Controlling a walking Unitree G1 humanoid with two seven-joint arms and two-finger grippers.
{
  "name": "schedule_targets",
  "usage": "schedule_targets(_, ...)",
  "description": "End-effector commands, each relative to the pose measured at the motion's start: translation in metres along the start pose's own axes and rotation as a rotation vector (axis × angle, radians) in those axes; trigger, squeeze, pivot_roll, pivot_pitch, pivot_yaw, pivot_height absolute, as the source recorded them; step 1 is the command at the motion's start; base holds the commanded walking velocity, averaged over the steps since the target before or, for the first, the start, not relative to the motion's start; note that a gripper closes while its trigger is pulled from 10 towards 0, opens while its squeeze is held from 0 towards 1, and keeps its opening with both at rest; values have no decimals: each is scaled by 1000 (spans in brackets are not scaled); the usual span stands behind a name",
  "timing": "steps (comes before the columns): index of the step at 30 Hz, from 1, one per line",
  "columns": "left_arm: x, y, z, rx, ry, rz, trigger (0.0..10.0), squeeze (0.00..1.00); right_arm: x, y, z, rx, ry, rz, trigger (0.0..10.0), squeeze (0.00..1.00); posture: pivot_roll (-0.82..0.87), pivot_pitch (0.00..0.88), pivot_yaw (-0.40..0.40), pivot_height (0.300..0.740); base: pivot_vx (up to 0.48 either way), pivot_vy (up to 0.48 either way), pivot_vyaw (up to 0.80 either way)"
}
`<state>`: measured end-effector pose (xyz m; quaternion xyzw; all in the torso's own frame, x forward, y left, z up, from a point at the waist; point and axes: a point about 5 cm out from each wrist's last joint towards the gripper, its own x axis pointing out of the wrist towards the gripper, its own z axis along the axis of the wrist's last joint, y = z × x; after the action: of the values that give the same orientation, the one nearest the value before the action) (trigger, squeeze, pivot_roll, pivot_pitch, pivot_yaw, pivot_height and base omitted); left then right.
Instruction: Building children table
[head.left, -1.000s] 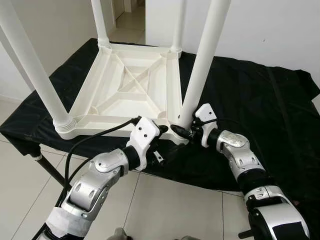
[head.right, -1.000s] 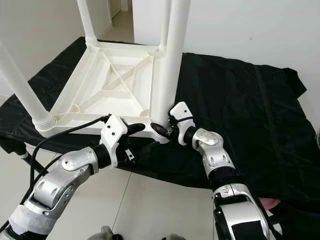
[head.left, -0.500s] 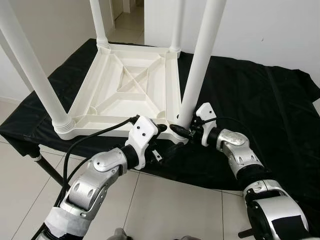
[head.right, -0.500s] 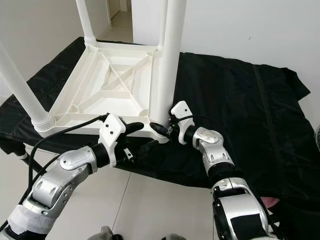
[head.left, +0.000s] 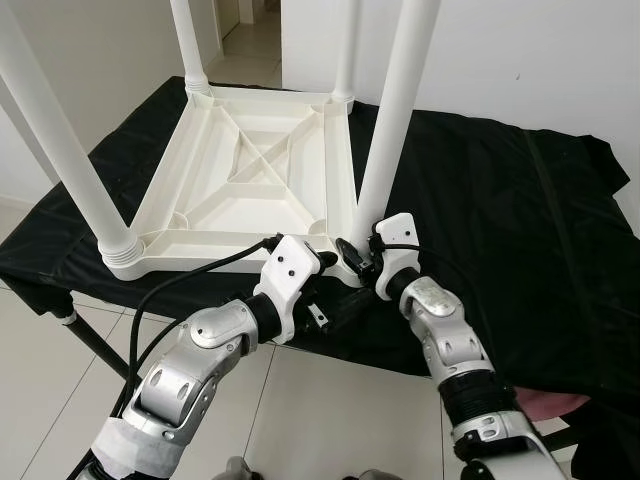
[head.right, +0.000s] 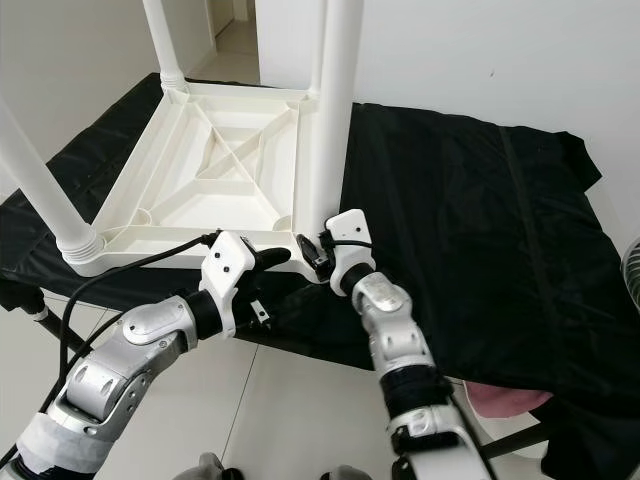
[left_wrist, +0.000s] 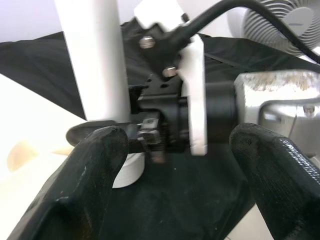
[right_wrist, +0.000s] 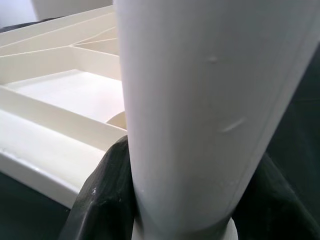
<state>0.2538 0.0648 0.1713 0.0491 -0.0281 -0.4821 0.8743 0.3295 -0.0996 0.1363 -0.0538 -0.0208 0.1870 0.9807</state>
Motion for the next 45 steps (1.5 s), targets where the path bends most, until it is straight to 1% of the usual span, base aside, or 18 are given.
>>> schedule_targets(1,0,-4,-1,-10,5,-34,10000,0,-1,-5,0,-26,13,-50,10000,0,-71,51,-17,740,0,0,0)
schedule_targets(3,0,-5,-1,-10,5,-35,10000,0,-6,8,-3,-21,28,-166,10000,0,-64,48,-25,740,0,0,0)
schedule_targets(8,0,-5,-1,-10,5,-35,10000,0,-6,8,-3,-21,28,-166,10000,0,-64,48,-25,740,0,0,0)
schedule_targets(9,0,-5,-1,-10,5,-34,10000,0,-7,18,-3,-9,31,-167,10000,0,-63,47,-28,740,0,0,0)
schedule_targets(10,0,-5,-1,-10,5,-34,10000,0,-7,18,-3,-9,31,-167,10000,0,-63,47,-28,740,0,0,0)
schedule_targets(11,0,-6,-2,-12,5,-34,10000,0,-9,20,0,8,19,-178,10000,545,-65,45,-27,740,0,0,0)
schedule_targets(12,0,-6,-2,-12,5,-34,10000,0,-9,20,0,8,19,-178,10000,545,-65,45,-27,740,0,0,0)
schedule_targets(13,0,-6,-2,-12,6,-35,10000,0,-10,21,4,29,3,-168,10000,1000,-65,43,-29,740,0,0,0)
schedule_targets(21,-1,-6,-2,-11,6,-34,10000,0,-15,15,10,66,-36,-109,10000,1000,-66,42,-28,740,0,0,0)
schedule_targets(22,-1,-5,-1,-10,7,-33,10000,0,-18,8,8,54,-25,-63,10000,373,-66,42,-25,740,0,0,0)
schedule_targets(24,-1,-5,-1,-10,7,-33,10000,0,-18,8,8,54,-25,-63,10000,373,-66,42,-25,740,0,0,0)
schedule_targets(25,-1,-5,-1,-9,7,-32,10000,0,-21,0,5,35,-13,-14,10000,0,-66,42,-25,740,0,0,0)
schedule_targets(26,-1,-5,-1,-9,7,-31,10000,0,-23,-9,2,11,-2,38,10000,0,-68,42,-21,740,0,0,0)
schedule_targets(27,-1,-5,-1,-9,7,-31,10000,0,-23,-9,2,11,-2,38,10000,0,-68,42,-21,740,0,0,0)
schedule_targets(29,-1,-4,-1,-7,7,-30,10000,0,-25,-21,-5,-43,33,142,10000,0,-67,45,-22,740,0,0,0)
schedule_targets(33,-1,-2,0,-6,5,-22,10000,0,-23,-36,-10,-64,48,209,10000,0,-63,48,-19,740,0,0,0)
schedule_targets(42,-2,0,1,0,4,-13,10000,0,-12,-43,-9,-110,49,329,10000,0,-59,51,-6,740,0,0,0)
schedule_targets(45,-2,3,3,4,2,-9,10000,0,0,-42,-4,-137,51,415,10000,0,-55,48,2,740,0,0,0)
